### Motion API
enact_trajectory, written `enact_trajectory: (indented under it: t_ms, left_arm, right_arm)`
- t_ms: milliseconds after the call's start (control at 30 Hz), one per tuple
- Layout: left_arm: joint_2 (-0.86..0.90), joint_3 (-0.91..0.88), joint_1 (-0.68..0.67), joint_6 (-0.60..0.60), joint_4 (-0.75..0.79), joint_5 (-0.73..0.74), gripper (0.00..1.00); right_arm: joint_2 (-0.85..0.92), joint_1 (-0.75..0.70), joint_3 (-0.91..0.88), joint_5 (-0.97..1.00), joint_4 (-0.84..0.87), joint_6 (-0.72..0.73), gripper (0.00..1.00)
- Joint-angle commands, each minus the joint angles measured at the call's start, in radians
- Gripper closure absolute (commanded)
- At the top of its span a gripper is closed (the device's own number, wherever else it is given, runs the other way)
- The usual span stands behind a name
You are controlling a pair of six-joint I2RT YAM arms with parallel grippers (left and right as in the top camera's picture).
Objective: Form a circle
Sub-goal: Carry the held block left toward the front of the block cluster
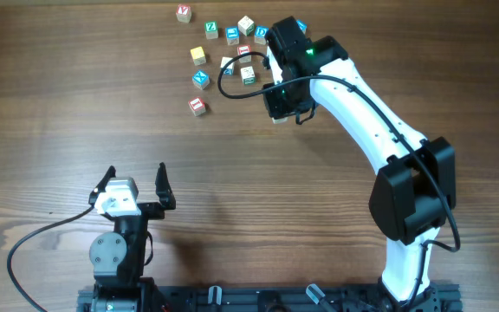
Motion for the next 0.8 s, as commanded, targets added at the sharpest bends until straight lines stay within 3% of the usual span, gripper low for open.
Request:
enact_trajectory:
  t_ms: [0, 767]
  left_arm:
    - [-0.005, -0.003, 0.005, 0.016, -0.001, -0.002, 0.00]
    - [-0.005, -0.004, 0.005, 0.016, -0.001, -0.002, 0.00]
  right_arm:
    - [-0.002, 0.011, -0.010, -0.057, 0.000, 0.064, 0.77]
    - [0.005, 0.171, -0.235, -0.050, 0.361, 0.126, 0.78]
